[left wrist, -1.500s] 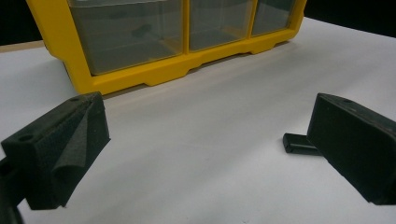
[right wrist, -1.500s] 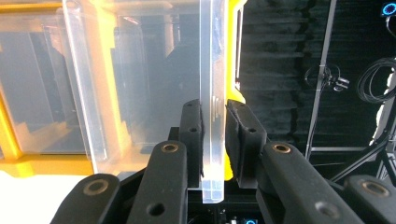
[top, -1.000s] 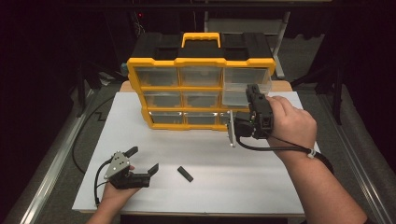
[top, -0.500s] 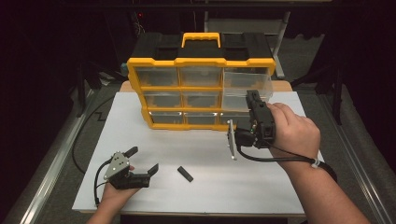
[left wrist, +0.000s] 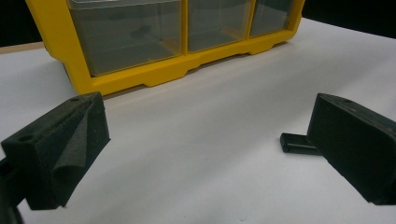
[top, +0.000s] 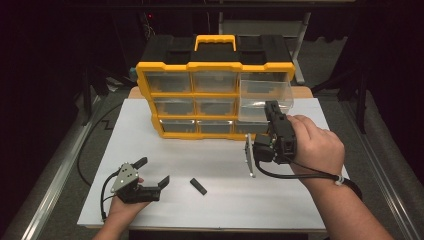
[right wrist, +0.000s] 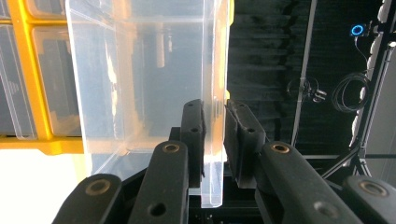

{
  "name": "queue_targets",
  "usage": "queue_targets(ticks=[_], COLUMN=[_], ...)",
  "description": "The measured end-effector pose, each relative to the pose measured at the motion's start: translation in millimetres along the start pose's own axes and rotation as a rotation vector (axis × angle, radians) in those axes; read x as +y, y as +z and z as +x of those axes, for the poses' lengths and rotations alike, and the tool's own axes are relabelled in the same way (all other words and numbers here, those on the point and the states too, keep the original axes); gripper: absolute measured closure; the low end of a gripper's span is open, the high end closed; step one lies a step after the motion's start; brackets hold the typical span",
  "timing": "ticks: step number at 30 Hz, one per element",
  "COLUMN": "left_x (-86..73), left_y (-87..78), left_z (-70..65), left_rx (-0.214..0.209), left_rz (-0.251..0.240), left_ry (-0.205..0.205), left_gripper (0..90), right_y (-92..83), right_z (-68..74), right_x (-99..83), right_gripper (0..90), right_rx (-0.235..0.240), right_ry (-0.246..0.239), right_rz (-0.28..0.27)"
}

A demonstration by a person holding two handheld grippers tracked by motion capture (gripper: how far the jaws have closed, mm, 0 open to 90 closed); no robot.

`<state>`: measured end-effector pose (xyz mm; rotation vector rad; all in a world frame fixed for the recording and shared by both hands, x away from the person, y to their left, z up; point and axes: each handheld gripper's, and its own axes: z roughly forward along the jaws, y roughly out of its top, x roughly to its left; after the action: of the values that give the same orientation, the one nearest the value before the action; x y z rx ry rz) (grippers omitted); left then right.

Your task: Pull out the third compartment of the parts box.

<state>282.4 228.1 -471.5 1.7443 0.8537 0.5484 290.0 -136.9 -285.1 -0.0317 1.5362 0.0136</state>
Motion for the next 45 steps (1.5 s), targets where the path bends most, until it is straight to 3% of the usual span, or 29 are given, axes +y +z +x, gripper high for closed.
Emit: queue_targets(ticks=[19, 28, 34, 42, 44, 45], left_x=[-0.4, -0.6, -0.5, -0.2, -0.3, -0.3], left_y=[-0.3, -0.5, -1.0, 0.0, 0.2, 0.1], left_z=[0.7, 1.1, 0.9, 0.5, 0.4, 0.4], left_rx=[0.003, 0.004, 0.004, 0.003, 0.002, 0.003], left_rz=[-0.004, -0.001, -0.001, 0.0, 0.001, 0.001], left_ry=[-0.005, -0.003, -0.004, -0.009, -0.008, -0.008], left_gripper=[0.4, 0.3, 0.3, 0.3, 0.3, 0.3], right_y=[5.8, -3.4, -12.5, -14.6, -12.8, -12.8], right_z=[3.1, 6.2, 22.8, 61.2, 78.5, 78.5], right_x=[-1.7, -3.3, -7.7, -13.5, -16.2, -16.2], right_gripper=[78.6, 62.5, 57.6, 52.7, 50.7, 50.7], right_rx=[-0.003, 0.021, 0.049, 0.123, 0.155, 0.155], right_ry=[0.004, 0.044, 0.057, 0.061, 0.068, 0.068], right_rz=[0.004, -0.017, -0.029, -0.022, -0.015, -0.015])
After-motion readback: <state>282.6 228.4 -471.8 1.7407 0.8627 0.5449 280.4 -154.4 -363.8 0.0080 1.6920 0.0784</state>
